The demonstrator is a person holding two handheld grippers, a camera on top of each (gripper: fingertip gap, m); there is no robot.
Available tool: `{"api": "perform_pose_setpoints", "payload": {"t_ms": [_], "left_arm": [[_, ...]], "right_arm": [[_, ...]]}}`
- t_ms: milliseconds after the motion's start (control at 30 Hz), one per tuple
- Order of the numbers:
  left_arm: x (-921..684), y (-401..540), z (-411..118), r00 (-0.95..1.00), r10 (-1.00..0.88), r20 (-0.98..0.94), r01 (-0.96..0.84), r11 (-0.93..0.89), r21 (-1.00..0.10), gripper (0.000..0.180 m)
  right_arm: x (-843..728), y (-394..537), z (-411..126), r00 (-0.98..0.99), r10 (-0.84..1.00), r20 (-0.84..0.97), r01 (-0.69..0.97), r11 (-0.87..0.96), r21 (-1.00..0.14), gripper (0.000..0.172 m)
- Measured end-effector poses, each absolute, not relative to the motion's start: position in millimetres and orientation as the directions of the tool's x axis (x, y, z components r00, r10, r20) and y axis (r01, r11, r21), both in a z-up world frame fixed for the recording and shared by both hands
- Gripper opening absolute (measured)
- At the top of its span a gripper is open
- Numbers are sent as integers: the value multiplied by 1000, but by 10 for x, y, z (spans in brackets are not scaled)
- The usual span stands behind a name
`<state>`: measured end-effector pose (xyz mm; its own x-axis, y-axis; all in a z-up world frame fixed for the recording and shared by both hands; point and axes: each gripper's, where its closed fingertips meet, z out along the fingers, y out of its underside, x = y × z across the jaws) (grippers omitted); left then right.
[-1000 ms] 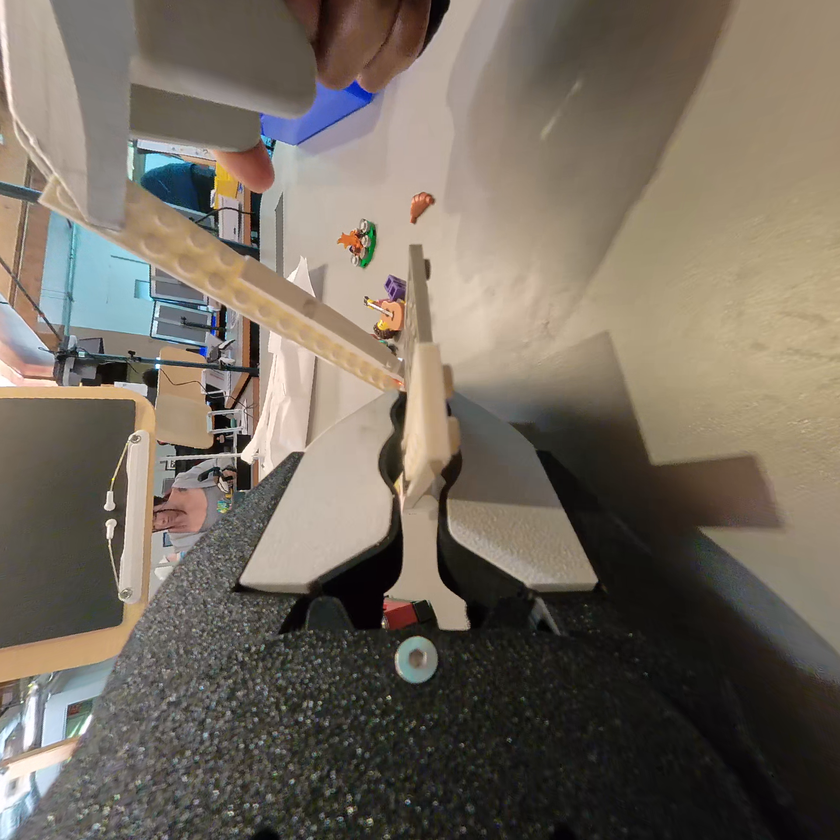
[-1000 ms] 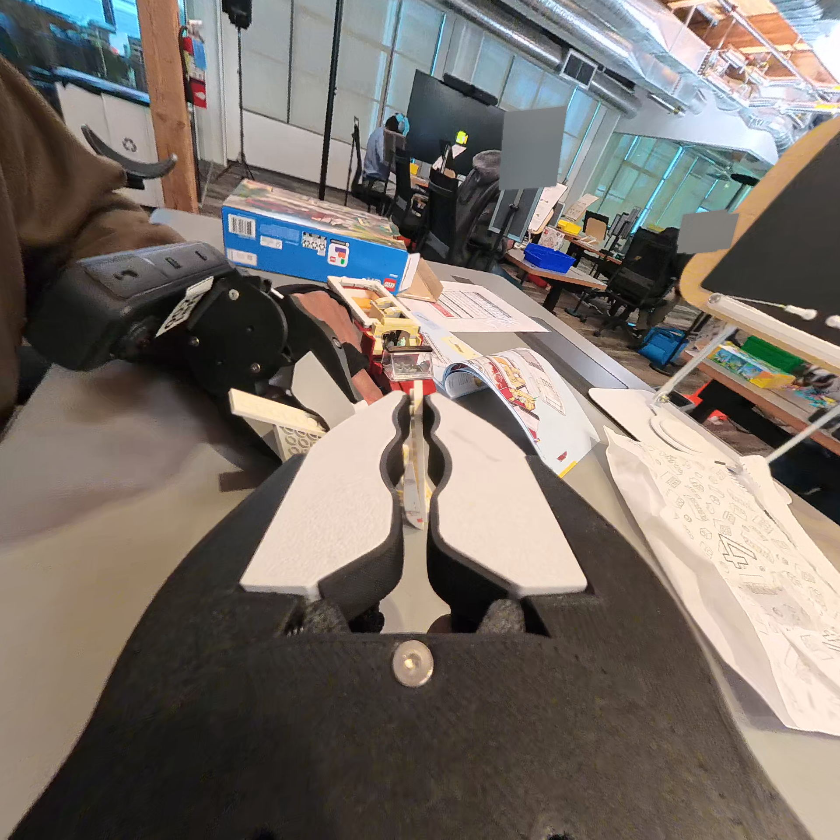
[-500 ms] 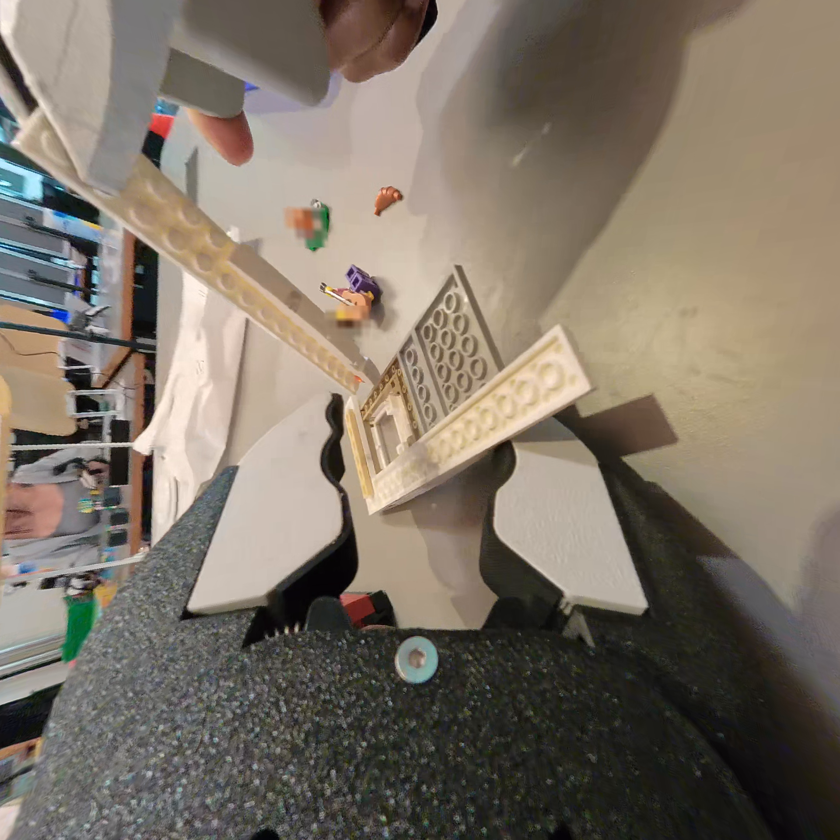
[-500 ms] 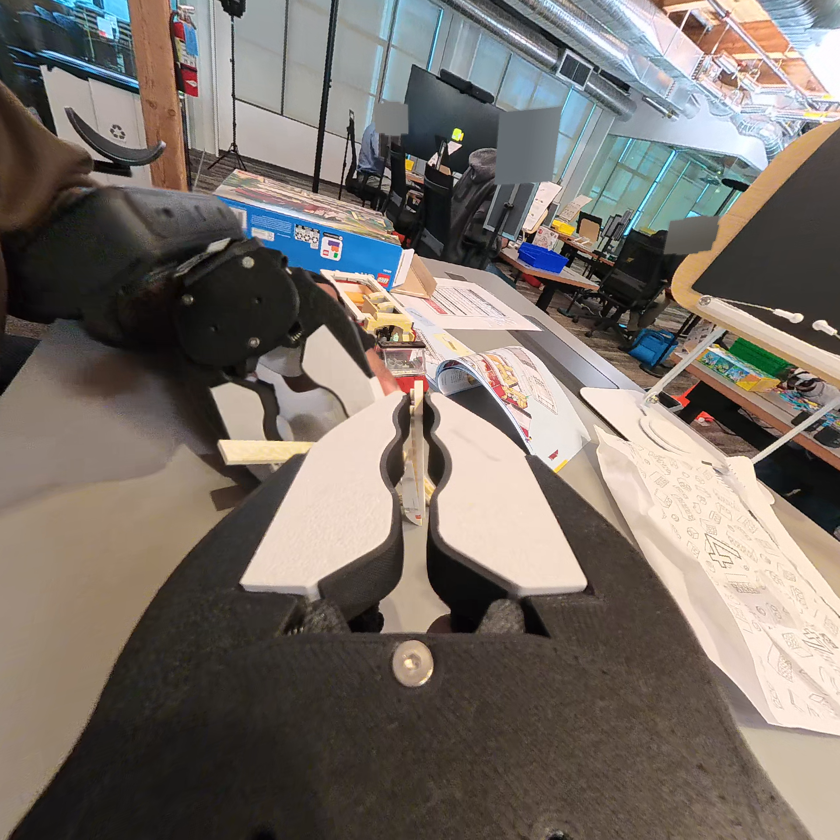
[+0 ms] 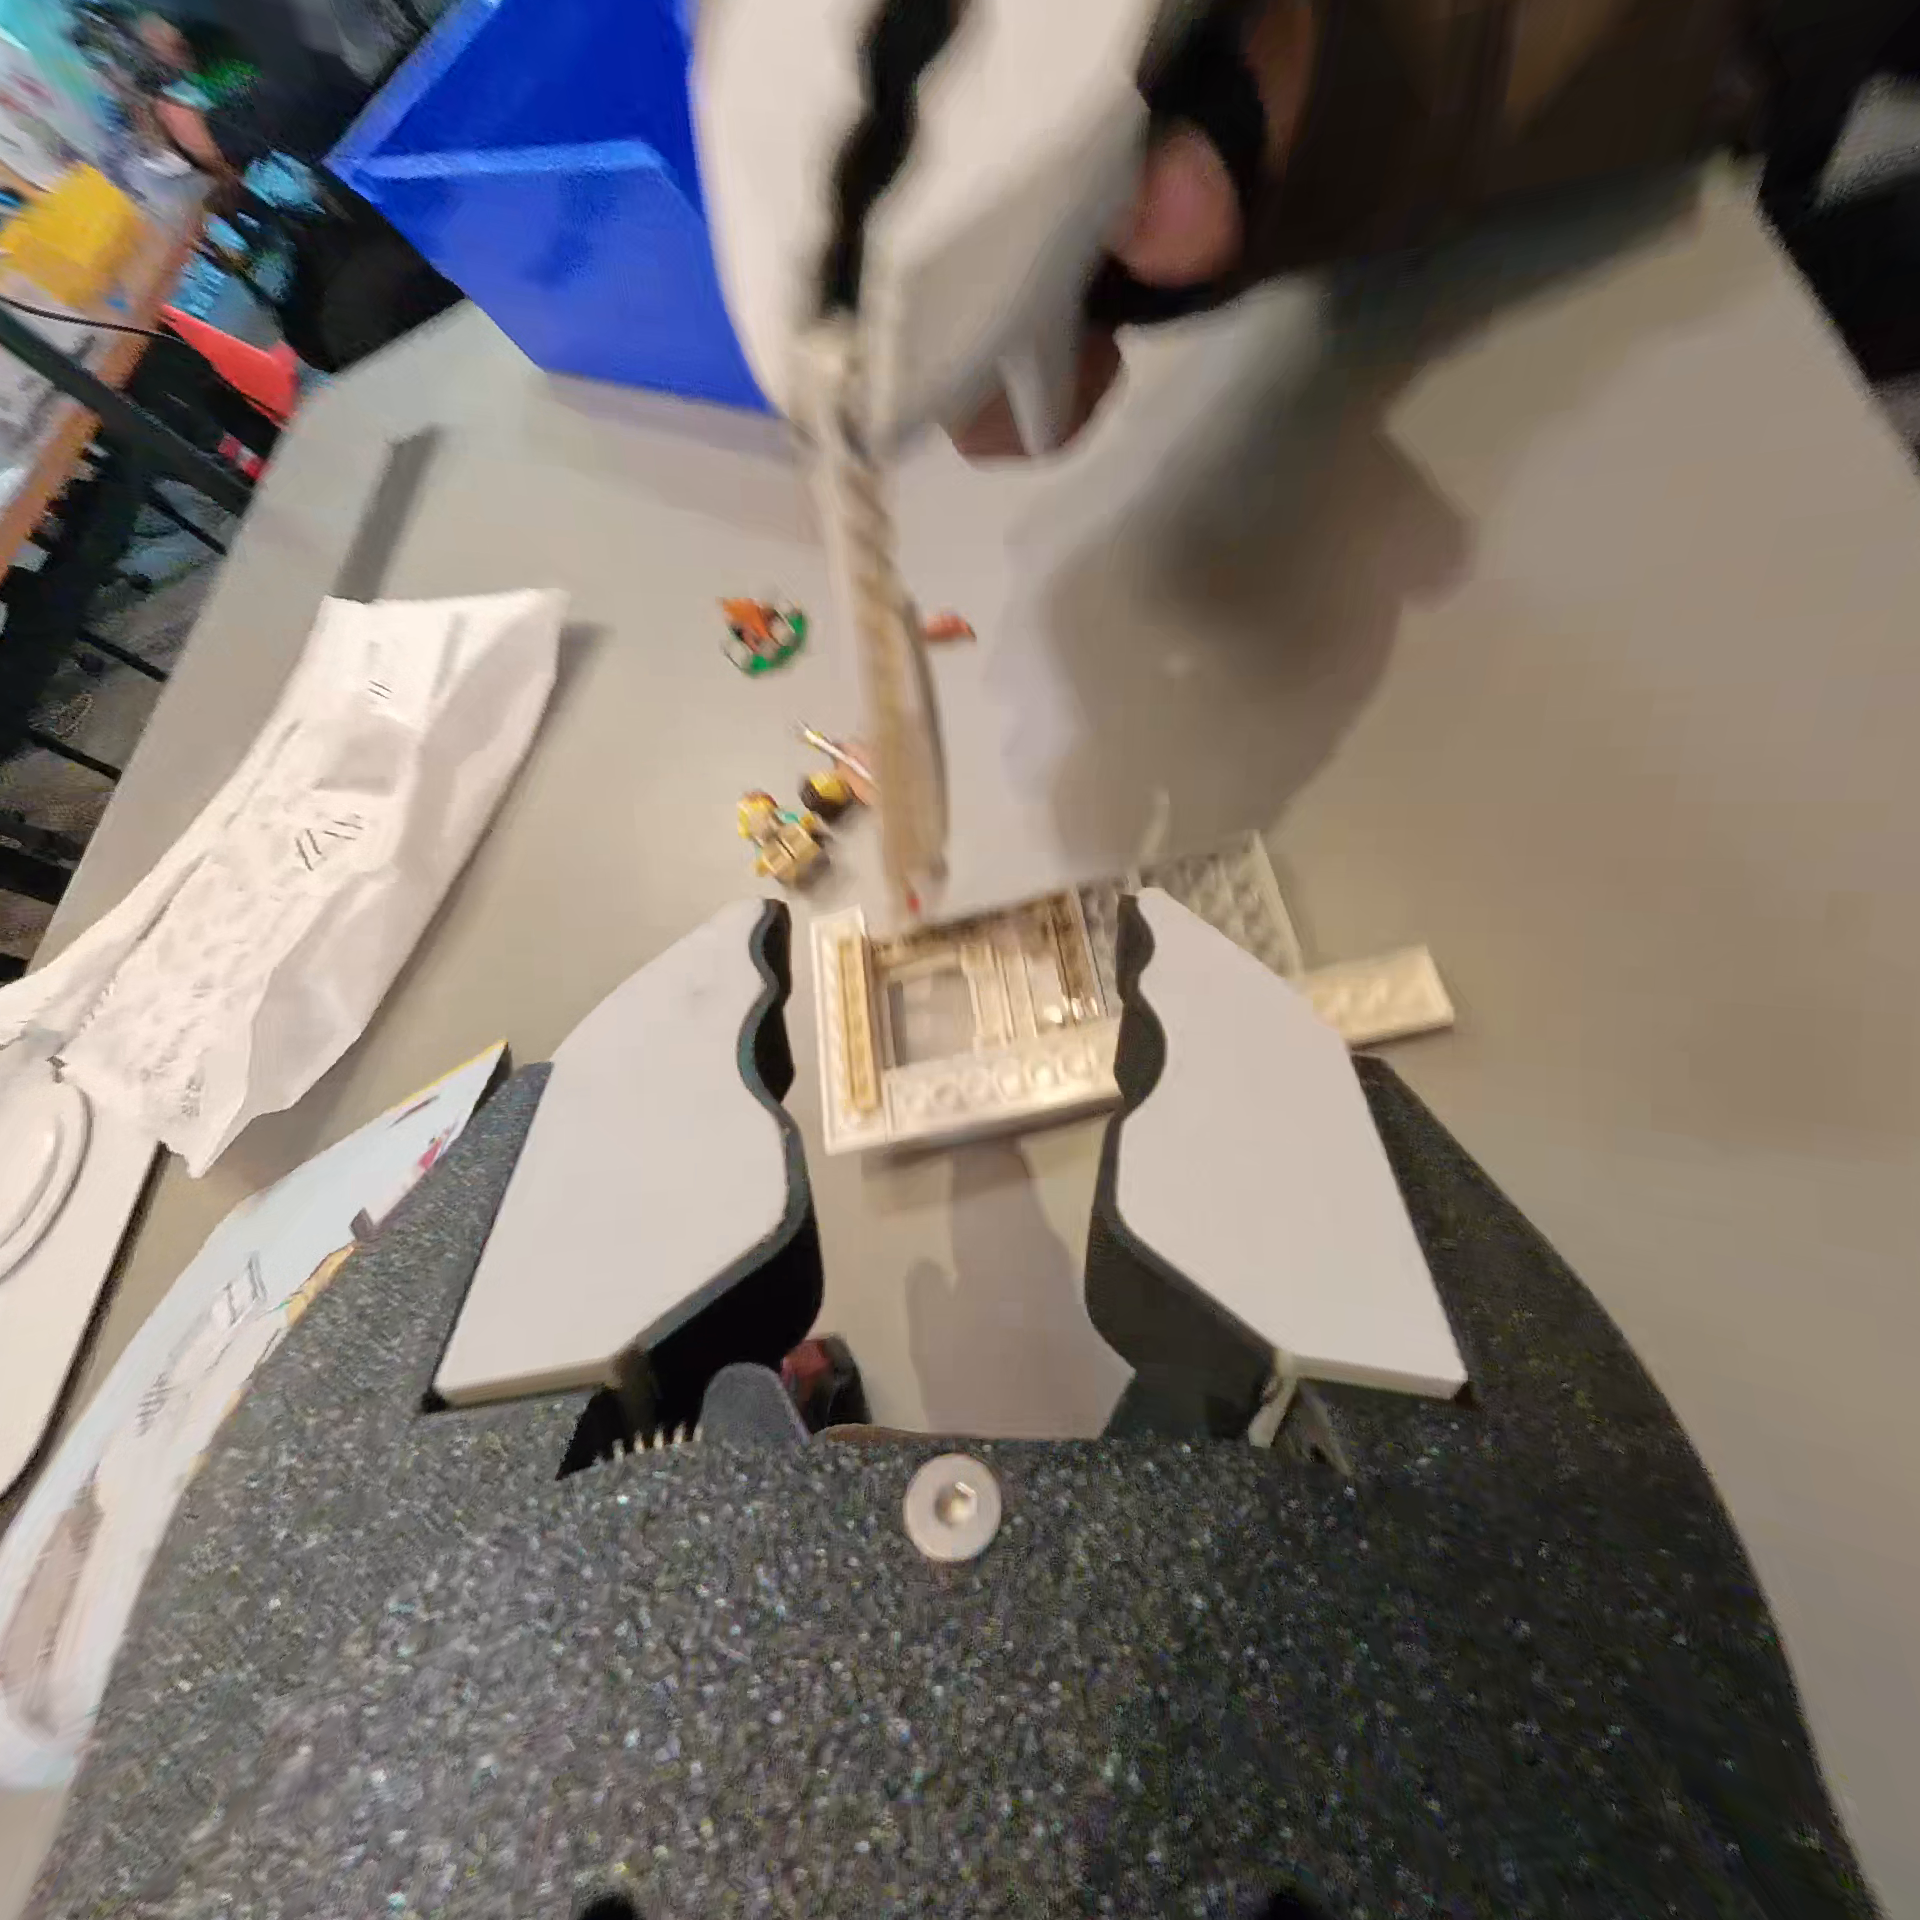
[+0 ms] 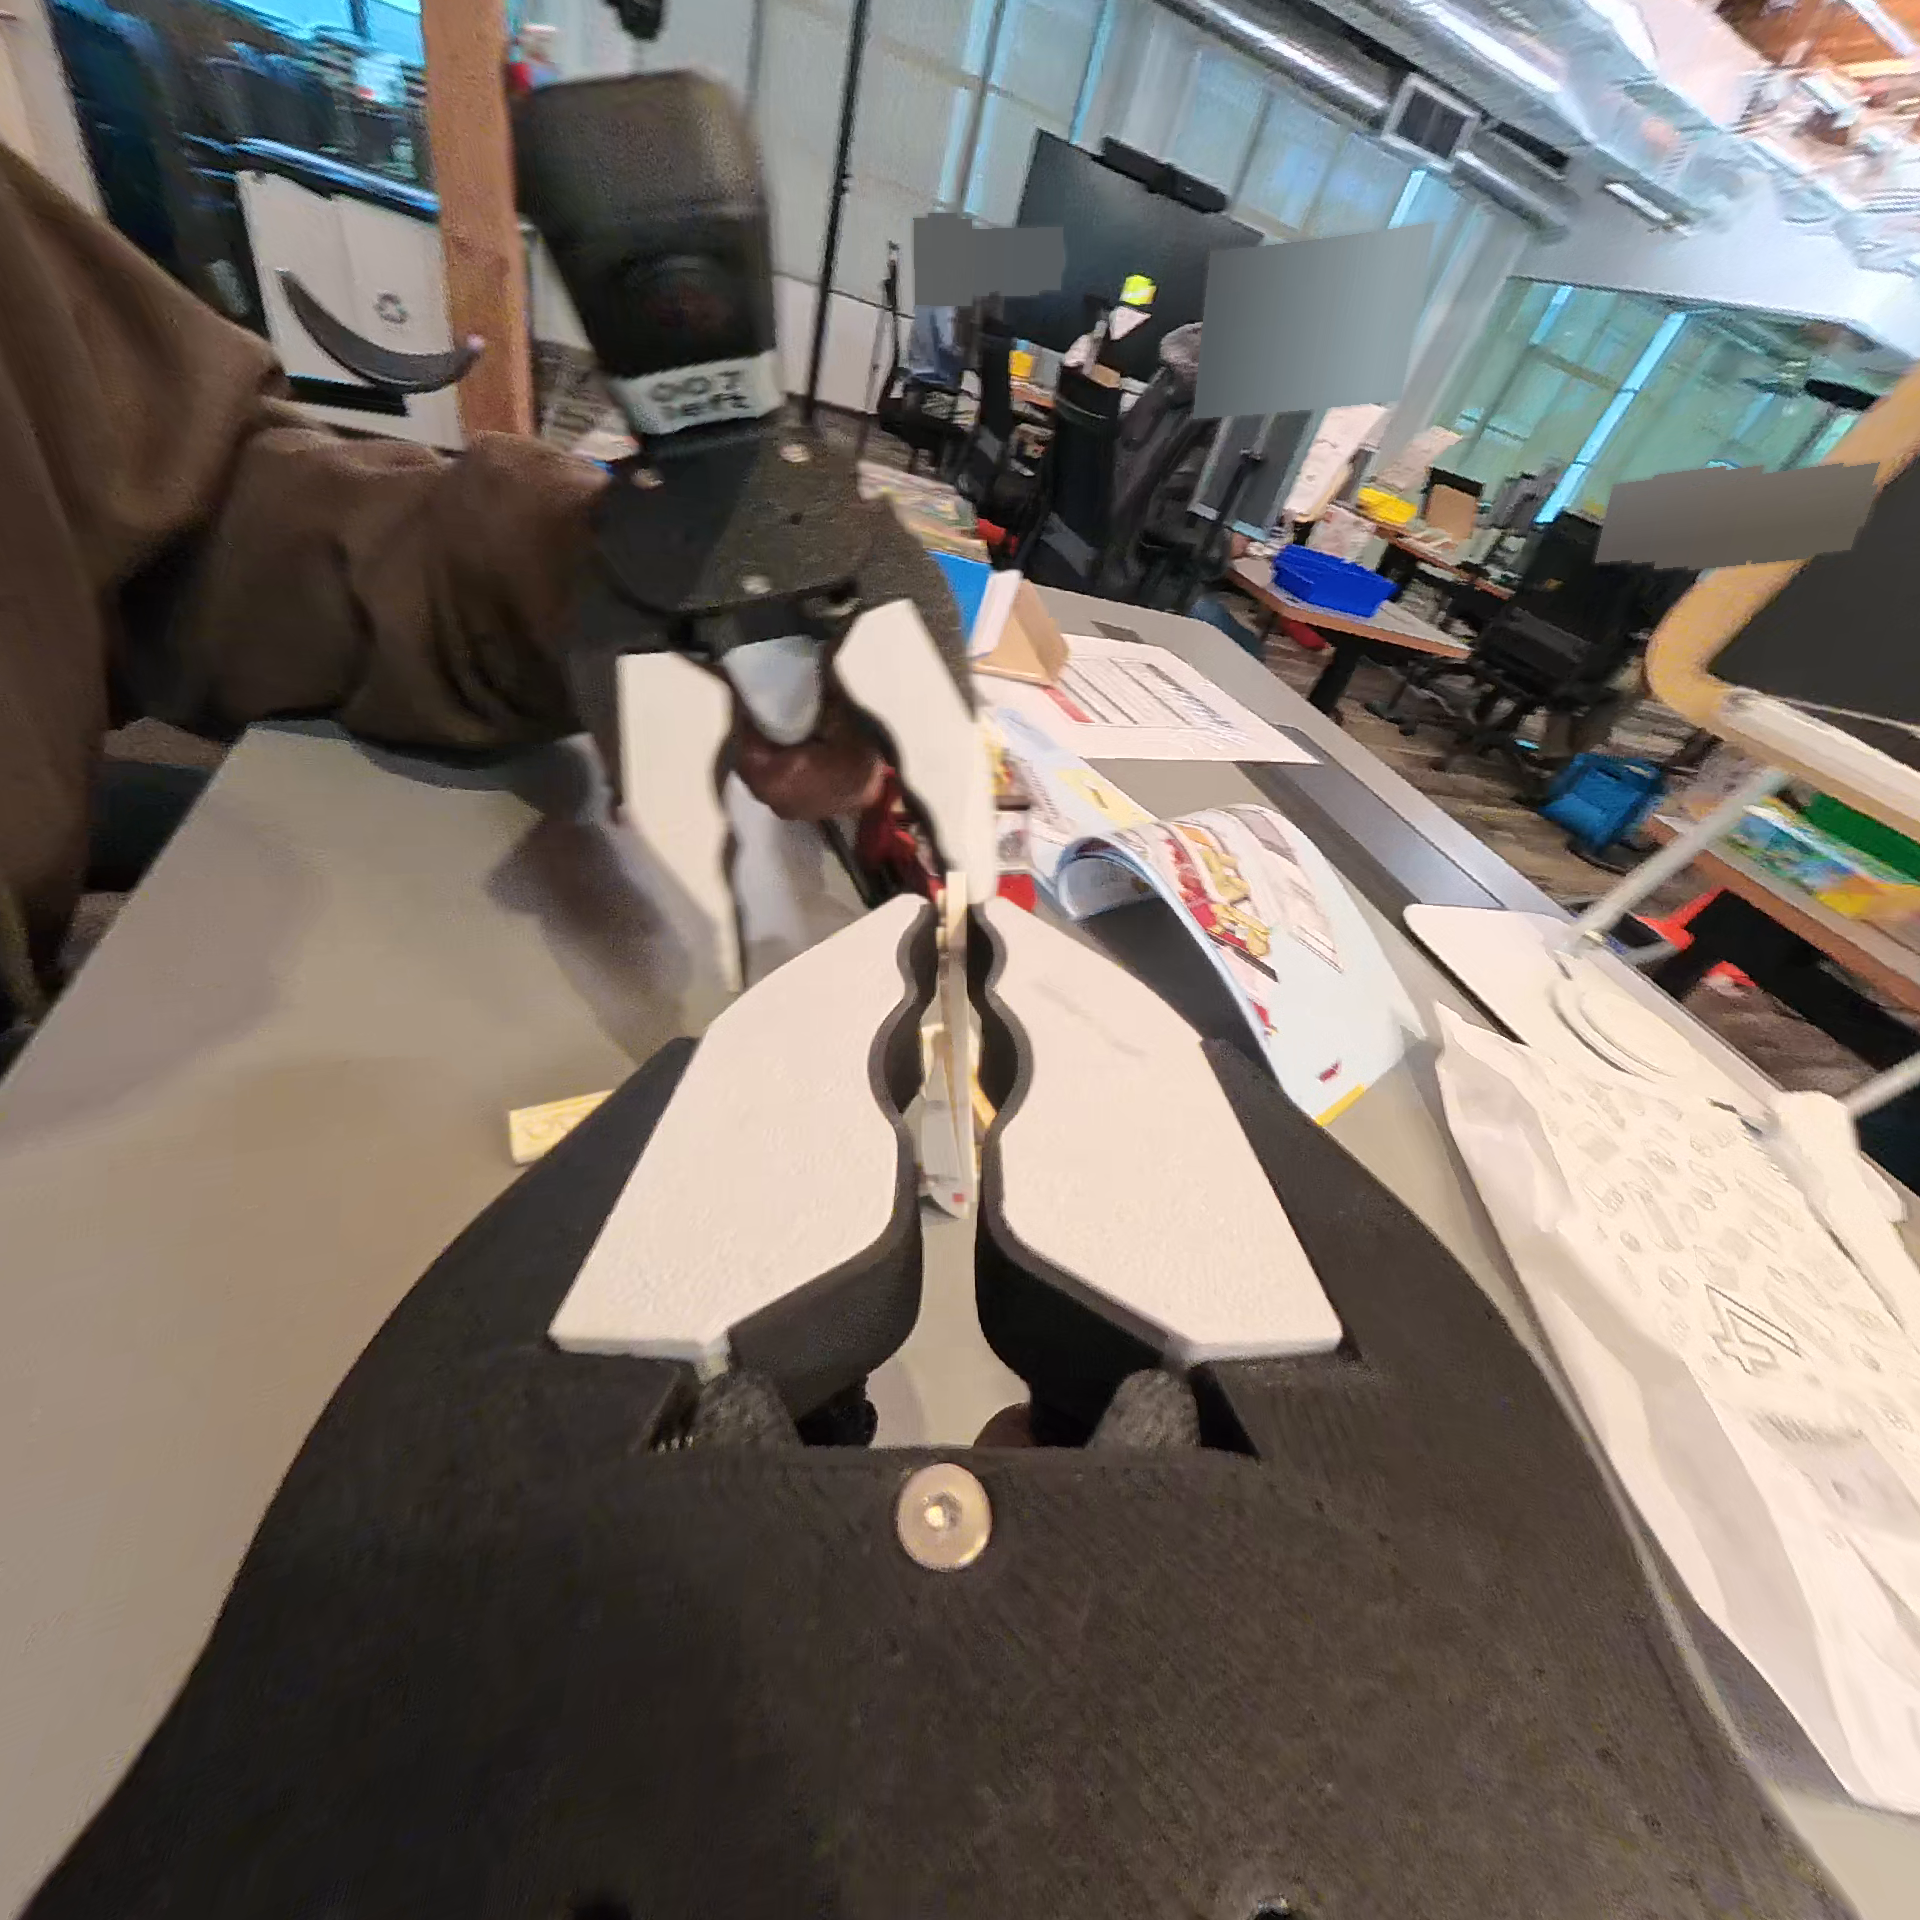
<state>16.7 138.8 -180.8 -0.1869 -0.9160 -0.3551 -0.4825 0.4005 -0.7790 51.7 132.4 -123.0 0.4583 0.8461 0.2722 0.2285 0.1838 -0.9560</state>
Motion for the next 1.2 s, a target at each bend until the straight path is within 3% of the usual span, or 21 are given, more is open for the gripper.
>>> {"api": "perform_pose_setpoints", "payload": {"t_ms": [133,400,567,767,1000,1067,1200], "left_arm": [[336,1325,-1576,-144,-975,-167,-339,208,-918,50],[448,1113,-1522,-222,-973,-63,-284,126,-950,8],[425,1337,-1396,-100,-990,102,-206,-79,-975,8],[226,1944,-1141,93,-894,438,101,-429,-898,8],[250,1941,-1161,130,-885,448,164,-426,-890,8],[267,1893,-1155,97,-887,451,160,-433,-887,8],[280,1873,-1174,49,-875,481,149,-470,-870,9]], "right_arm": [[330,1214,-1238,306,921,242,248,168,-954,5],[77,1172,-1126,121,972,203,281,163,-946,5],[140,1486,-1033,318,925,208,244,133,-961,15],[370,1718,-1194,555,801,224,228,113,-967,23],[149,1847,-1489,596,612,519,534,181,-826,27],[146,1843,-1494,598,608,522,529,189,-827,18],[197,1890,-1543,616,620,486,516,148,-844,15]]}}
